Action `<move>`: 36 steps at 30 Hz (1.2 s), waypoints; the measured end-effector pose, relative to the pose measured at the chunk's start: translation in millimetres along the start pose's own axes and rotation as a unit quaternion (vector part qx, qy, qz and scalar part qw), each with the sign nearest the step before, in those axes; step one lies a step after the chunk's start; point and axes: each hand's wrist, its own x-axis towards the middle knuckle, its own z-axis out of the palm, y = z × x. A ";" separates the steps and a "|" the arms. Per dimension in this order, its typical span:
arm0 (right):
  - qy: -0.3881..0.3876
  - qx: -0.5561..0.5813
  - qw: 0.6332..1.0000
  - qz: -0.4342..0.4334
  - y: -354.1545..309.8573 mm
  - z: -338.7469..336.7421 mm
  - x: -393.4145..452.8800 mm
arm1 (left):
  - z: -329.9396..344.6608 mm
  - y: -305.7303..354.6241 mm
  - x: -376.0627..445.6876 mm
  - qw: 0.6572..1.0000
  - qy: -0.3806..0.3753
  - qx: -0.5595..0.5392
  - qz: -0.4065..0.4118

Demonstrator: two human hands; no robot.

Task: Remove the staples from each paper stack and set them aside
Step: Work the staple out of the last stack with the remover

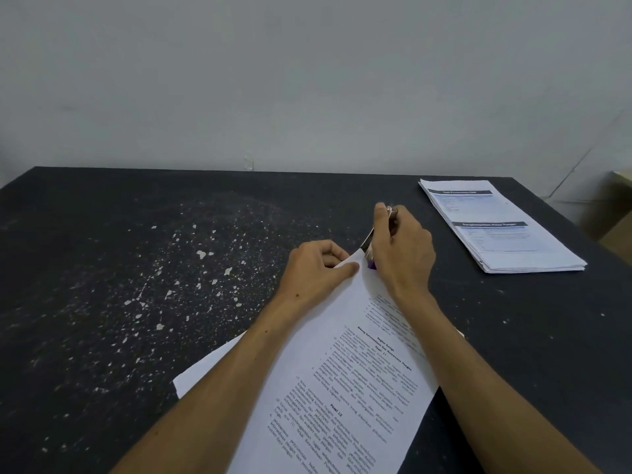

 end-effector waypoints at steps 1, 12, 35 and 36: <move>0.000 -0.013 1.000 -0.016 -0.8 0.5 -1.3 | 0.0 0.2 -0.1 1.000 0.000 -0.001 0.002; -0.048 -0.008 0.999 -0.025 -5.1 8.2 5.4 | -5.1 0.7 -3.3 0.999 -0.014 -0.036 0.013; -0.184 0.325 0.907 0.193 -1.3 -27.1 30.4 | -51.2 14.1 -3.9 0.983 -0.178 -0.004 -0.047; -0.232 0.290 0.910 0.183 0.1 -34.6 33.1 | -57.9 14.1 -2.7 0.983 -0.172 -0.039 -0.058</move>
